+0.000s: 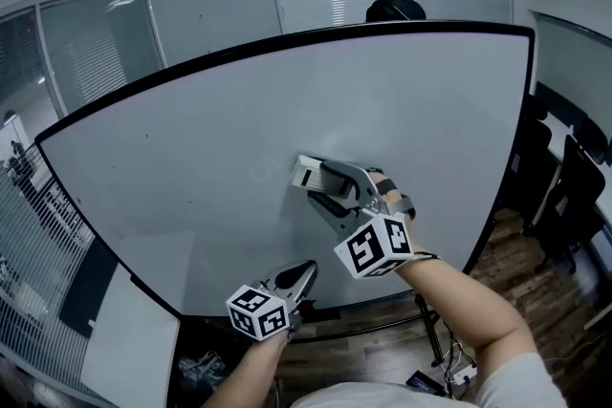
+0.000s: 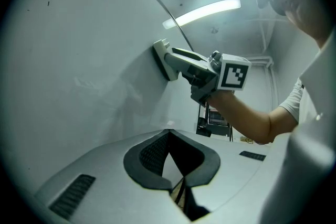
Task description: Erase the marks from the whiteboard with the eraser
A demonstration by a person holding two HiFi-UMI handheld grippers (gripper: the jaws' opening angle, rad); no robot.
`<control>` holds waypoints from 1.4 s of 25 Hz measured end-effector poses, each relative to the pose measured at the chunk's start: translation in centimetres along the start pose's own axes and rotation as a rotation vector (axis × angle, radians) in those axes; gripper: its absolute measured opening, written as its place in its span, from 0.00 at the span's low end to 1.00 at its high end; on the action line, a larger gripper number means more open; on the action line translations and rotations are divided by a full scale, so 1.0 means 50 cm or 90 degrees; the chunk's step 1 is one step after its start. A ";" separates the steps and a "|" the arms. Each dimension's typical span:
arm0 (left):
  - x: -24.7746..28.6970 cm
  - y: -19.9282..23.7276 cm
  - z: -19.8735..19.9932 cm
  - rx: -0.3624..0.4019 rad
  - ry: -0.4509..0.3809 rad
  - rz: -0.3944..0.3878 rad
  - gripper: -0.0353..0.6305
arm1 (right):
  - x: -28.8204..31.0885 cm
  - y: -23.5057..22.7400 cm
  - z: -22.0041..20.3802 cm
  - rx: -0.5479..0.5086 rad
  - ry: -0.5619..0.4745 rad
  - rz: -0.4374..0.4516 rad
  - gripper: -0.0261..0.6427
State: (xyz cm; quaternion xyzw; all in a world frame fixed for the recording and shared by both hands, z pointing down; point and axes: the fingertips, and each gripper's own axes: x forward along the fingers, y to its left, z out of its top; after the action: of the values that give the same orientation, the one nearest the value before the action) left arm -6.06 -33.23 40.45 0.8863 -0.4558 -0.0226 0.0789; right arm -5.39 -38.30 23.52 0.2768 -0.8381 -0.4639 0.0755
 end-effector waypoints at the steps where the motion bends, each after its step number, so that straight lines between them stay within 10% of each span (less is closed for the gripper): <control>1: 0.003 0.000 -0.004 0.001 0.002 0.003 0.06 | 0.003 0.035 -0.015 0.000 0.006 0.021 0.39; 11: 0.022 -0.008 -0.021 0.002 0.016 0.018 0.06 | 0.001 0.148 -0.070 0.009 0.027 0.109 0.39; 29: 0.113 -0.066 0.057 0.053 0.008 -0.016 0.06 | -0.172 -0.419 -0.041 0.044 0.003 -0.175 0.39; 35: 0.114 -0.070 0.061 0.056 0.006 -0.016 0.06 | -0.208 -0.463 -0.052 0.053 0.018 -0.224 0.39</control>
State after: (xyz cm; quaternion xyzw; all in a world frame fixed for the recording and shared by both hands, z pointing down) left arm -0.27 -36.24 37.06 0.8947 -0.4447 0.0008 0.0420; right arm 13.42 -44.31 7.35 0.4284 -0.7940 -0.4312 -0.0065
